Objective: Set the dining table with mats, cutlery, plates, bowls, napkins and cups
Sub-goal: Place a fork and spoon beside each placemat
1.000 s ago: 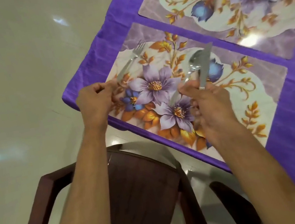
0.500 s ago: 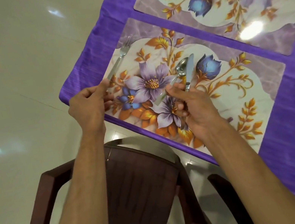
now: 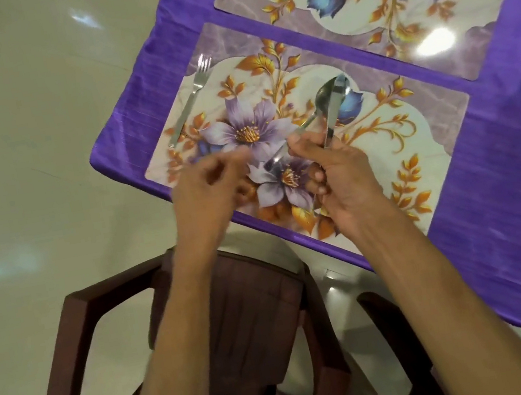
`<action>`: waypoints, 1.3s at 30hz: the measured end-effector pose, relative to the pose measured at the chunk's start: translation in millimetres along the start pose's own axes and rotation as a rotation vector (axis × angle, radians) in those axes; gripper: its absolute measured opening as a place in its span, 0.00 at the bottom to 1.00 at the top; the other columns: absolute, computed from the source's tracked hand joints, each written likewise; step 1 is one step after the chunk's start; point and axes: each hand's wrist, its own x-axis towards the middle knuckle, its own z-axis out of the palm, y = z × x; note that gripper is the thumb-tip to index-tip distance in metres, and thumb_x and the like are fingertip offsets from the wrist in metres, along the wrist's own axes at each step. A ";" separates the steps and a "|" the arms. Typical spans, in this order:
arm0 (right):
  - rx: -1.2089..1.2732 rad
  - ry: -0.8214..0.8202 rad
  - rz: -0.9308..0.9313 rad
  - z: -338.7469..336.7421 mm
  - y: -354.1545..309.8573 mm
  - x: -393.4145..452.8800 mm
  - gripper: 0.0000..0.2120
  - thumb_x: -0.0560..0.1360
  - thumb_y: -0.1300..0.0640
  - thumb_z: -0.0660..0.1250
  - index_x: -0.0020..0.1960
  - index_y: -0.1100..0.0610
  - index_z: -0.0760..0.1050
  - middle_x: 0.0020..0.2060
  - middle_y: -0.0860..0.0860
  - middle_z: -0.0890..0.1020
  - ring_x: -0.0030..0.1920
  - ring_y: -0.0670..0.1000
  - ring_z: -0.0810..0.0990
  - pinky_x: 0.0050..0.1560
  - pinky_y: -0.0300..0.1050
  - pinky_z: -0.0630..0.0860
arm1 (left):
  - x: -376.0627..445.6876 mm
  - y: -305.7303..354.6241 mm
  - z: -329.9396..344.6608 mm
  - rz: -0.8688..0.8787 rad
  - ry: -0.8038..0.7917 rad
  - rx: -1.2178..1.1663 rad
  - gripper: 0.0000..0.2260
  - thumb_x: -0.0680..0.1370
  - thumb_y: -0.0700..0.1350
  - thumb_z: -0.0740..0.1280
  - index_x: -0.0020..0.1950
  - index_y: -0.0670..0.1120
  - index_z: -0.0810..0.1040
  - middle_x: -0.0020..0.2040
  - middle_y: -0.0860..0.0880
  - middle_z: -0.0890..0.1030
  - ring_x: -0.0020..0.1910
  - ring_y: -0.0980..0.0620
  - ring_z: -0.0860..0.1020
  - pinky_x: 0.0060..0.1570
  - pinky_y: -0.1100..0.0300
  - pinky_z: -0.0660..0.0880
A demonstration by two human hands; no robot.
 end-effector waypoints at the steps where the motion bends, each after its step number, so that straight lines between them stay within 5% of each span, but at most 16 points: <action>1: -0.006 0.010 -0.007 -5.6 -4.3 -6.7 0.10 0.75 0.64 0.75 0.56 0.62 0.81 0.25 0.46 0.75 0.21 0.41 0.66 0.20 0.33 0.64 | -11.1 0.4 14.3 -0.003 -0.086 -0.032 0.09 0.81 0.53 0.73 0.50 0.48 0.88 0.41 0.48 0.87 0.40 0.48 0.87 0.43 0.53 0.85; 6: -0.095 0.088 -0.008 -49.5 -18.9 -30.3 0.06 0.73 0.62 0.77 0.49 0.60 0.83 0.33 0.55 0.84 0.27 0.51 0.81 0.27 0.41 0.76 | -50.5 -0.9 77.7 -0.146 -0.270 -0.301 0.07 0.83 0.43 0.69 0.54 0.41 0.86 0.41 0.47 0.86 0.38 0.52 0.83 0.39 0.60 0.82; 11: -0.213 0.221 -0.088 -109.2 -26.4 -38.1 0.06 0.79 0.55 0.72 0.51 0.58 0.85 0.35 0.53 0.83 0.24 0.44 0.69 0.22 0.37 0.64 | -75.6 6.3 117.2 -0.326 -0.336 -0.457 0.09 0.83 0.41 0.68 0.58 0.37 0.84 0.42 0.45 0.84 0.39 0.53 0.83 0.37 0.65 0.80; 15: -0.166 0.312 -0.155 -143.2 -24.9 -41.2 0.13 0.81 0.54 0.63 0.52 0.58 0.85 0.41 0.56 0.86 0.29 0.48 0.72 0.29 0.44 0.67 | -87.9 7.6 139.1 -0.425 -0.296 -0.525 0.07 0.82 0.40 0.69 0.55 0.39 0.85 0.42 0.44 0.84 0.38 0.55 0.84 0.37 0.68 0.80; 21: -0.174 0.334 -0.212 -156.4 -14.9 -40.6 0.14 0.84 0.54 0.62 0.52 0.55 0.86 0.42 0.58 0.86 0.39 0.52 0.82 0.44 0.48 0.81 | -97.8 5.4 152.2 -0.417 -0.285 -0.435 0.05 0.81 0.42 0.71 0.53 0.44 0.87 0.45 0.43 0.88 0.41 0.53 0.85 0.37 0.67 0.81; 30: -0.208 0.420 -0.260 -158.0 -20.9 -47.0 0.06 0.79 0.52 0.73 0.52 0.52 0.88 0.42 0.49 0.88 0.42 0.46 0.87 0.40 0.37 0.80 | -101.1 8.9 160.1 -0.343 -0.295 -0.356 0.06 0.81 0.45 0.71 0.54 0.48 0.87 0.46 0.45 0.88 0.42 0.55 0.85 0.38 0.64 0.81; 35: -0.260 0.410 -0.242 -151.8 -21.9 -44.1 0.06 0.79 0.52 0.73 0.51 0.53 0.87 0.42 0.49 0.88 0.45 0.49 0.88 0.48 0.51 0.86 | -96.2 2.2 151.4 -0.294 -0.255 -0.368 0.08 0.81 0.46 0.70 0.57 0.45 0.87 0.46 0.45 0.88 0.42 0.55 0.84 0.37 0.63 0.80; 39: -0.357 0.380 -0.253 -142.6 -16.2 -38.2 0.08 0.81 0.52 0.70 0.56 0.52 0.85 0.44 0.47 0.88 0.45 0.47 0.88 0.50 0.51 0.86 | -93.6 -0.9 143.0 -0.257 -0.236 -0.371 0.09 0.82 0.46 0.70 0.58 0.44 0.87 0.46 0.45 0.87 0.41 0.55 0.83 0.37 0.65 0.80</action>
